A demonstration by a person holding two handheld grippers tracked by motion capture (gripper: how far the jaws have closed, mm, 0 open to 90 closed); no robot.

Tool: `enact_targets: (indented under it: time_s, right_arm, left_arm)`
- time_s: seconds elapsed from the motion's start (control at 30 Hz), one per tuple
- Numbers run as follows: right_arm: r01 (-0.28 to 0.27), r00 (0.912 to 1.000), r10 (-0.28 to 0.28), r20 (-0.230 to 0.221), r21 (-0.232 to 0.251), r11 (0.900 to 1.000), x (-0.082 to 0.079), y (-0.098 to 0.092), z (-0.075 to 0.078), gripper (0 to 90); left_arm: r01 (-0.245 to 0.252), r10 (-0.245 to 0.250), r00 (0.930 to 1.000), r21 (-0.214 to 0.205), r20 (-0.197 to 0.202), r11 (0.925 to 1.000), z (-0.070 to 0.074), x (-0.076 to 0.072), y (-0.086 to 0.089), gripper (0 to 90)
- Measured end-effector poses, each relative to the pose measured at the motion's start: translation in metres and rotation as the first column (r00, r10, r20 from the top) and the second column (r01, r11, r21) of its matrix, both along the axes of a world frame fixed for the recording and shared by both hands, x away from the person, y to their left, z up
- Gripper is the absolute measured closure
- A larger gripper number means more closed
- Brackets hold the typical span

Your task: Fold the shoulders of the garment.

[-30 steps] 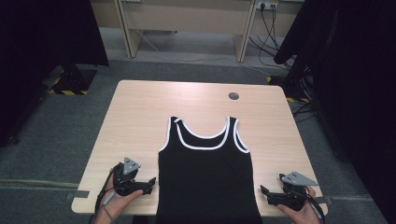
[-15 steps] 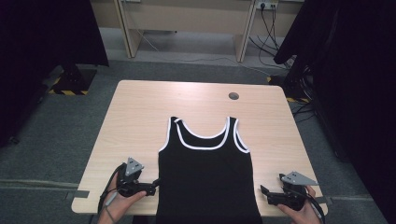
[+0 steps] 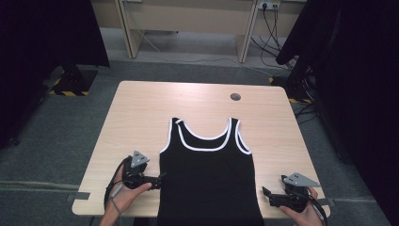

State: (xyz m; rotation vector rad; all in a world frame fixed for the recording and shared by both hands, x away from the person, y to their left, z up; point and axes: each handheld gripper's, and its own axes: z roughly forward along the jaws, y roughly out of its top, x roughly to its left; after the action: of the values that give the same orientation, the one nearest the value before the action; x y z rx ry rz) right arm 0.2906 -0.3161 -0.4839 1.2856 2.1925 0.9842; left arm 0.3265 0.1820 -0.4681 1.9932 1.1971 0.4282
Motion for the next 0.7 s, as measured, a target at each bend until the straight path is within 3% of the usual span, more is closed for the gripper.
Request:
enact_targets:
  time_s: [0.23, 0.7]
  right_arm:
    - [-0.001, 1.0, 0.001, 0.002, -0.001, 1.0, 0.0, 0.0, 0.0, 10.6]
    - [-0.001, 1.0, 0.001, 0.001, 0.0, 1.0, 0.0, 0.0, 0.0, 10.6]
  left_arm:
    - [-0.003, 0.003, 1.0, -0.015, 0.001, 0.9999, 0.004, 0.015, -0.001, 1.8]
    - [-0.007, 0.007, 0.9999, -0.008, 0.015, 0.9999, 0.015, 0.046, -0.012, 2.3]
